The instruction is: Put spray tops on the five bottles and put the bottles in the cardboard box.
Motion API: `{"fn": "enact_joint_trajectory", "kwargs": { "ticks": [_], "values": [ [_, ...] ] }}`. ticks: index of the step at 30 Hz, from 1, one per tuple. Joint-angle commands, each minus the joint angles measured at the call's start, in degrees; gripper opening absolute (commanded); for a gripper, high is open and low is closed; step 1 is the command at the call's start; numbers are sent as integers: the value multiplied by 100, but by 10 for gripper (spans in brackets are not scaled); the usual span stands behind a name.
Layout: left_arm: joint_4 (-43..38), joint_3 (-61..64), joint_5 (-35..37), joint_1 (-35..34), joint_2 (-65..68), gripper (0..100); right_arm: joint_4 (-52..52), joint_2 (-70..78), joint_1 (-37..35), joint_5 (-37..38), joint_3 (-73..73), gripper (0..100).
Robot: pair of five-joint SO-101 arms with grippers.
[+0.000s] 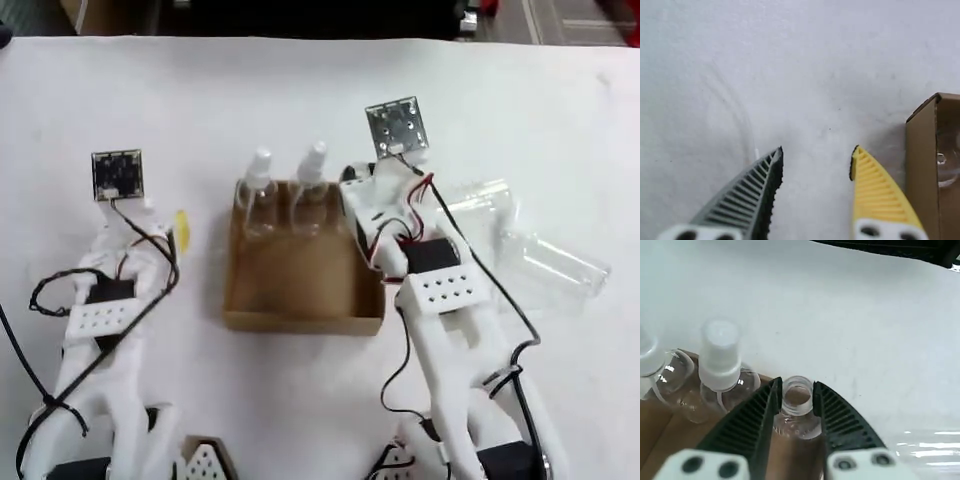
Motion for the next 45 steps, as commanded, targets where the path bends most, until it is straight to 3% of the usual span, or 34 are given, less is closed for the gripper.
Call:
{"fn": "enact_joint_trajectory", "kwargs": {
  "ticks": [1,21,29,45],
  "values": [
    [-70,-308,-70,-40,-40,210,-145,189,57,44,-273,19],
    [-70,-308,-70,-40,-40,210,-286,418,57,44,-237,23],
    [-70,-308,-70,-40,-40,210,-180,365,13,44,-237,170],
    [-70,-308,-70,-40,-40,210,-171,101,13,44,-290,180]
  ]
}}
